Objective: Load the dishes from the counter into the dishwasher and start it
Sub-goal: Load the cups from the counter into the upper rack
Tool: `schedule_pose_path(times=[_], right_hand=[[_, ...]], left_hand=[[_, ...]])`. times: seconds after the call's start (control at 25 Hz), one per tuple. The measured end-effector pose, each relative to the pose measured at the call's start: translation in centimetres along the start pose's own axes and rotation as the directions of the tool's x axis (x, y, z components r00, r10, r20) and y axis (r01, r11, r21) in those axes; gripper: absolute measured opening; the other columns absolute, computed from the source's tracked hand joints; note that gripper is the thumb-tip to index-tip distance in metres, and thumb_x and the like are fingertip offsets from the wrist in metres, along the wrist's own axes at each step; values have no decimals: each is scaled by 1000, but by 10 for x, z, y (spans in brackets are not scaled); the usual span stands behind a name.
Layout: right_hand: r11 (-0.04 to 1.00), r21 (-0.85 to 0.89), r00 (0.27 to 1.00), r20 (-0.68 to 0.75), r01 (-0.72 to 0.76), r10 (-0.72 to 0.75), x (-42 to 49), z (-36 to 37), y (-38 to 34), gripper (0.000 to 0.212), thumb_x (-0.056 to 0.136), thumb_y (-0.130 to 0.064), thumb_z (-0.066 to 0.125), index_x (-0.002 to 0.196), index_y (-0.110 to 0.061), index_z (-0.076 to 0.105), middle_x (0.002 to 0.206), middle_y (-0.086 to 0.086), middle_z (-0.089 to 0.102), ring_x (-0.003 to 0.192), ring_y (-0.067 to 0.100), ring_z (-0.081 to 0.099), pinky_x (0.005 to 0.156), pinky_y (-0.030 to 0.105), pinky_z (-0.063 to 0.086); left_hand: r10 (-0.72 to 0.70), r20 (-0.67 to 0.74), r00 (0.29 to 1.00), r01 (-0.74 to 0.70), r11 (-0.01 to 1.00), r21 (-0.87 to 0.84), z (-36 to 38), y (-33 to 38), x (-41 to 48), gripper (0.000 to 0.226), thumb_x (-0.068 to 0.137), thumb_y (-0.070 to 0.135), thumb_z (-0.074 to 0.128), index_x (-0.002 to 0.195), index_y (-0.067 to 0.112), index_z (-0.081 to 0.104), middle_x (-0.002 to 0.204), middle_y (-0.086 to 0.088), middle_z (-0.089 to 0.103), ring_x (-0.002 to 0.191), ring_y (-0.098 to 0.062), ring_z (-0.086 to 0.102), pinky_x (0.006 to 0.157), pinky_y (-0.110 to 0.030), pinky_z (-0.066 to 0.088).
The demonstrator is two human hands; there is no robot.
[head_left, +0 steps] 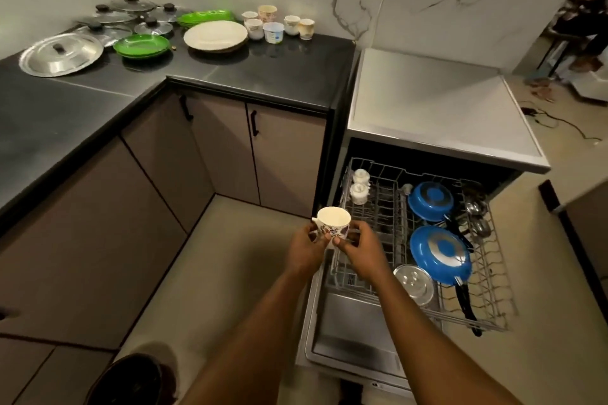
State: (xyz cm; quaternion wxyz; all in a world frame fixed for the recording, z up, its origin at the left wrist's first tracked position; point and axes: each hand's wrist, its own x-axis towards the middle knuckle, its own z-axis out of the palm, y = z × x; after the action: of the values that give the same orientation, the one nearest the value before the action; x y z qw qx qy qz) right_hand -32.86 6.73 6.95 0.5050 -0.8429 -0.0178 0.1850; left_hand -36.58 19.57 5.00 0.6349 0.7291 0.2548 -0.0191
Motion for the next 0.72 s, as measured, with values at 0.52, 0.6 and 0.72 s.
schedule_pose_path(times=[0.52, 0.6, 0.72], right_hand=[[986, -11, 979, 118, -167, 168, 140, -93, 99, 36, 88, -14, 69, 122, -13, 58, 99, 1, 67, 84, 10, 63, 69, 25, 53], [984, -37, 981, 78, -176, 178, 164, -90, 120, 30, 93, -20, 63, 122, -14, 60, 100, 1, 68, 85, 9, 62, 66, 20, 47], [981, -38, 981, 27, -191, 192, 211, -83, 151, 19, 94, -25, 62, 108, -15, 67, 86, -4, 68, 76, 7, 62, 60, 19, 43]], left_hand=[[-238, -86, 968, 235, 971, -36, 166, 3, 111, 34, 94, 23, 65, 123, 14, 50, 110, -2, 62, 97, -16, 62, 71, -18, 50], [-273, -62, 960, 269, 962, -53, 177, -12, 135, 39, 89, 25, 72, 120, 15, 51, 108, 0, 63, 93, -13, 63, 68, -16, 49], [-310, -35, 950, 300, 940, -159, 197, -42, 183, 39, 88, 19, 73, 119, 12, 51, 108, -3, 65, 92, -9, 64, 74, -19, 51]])
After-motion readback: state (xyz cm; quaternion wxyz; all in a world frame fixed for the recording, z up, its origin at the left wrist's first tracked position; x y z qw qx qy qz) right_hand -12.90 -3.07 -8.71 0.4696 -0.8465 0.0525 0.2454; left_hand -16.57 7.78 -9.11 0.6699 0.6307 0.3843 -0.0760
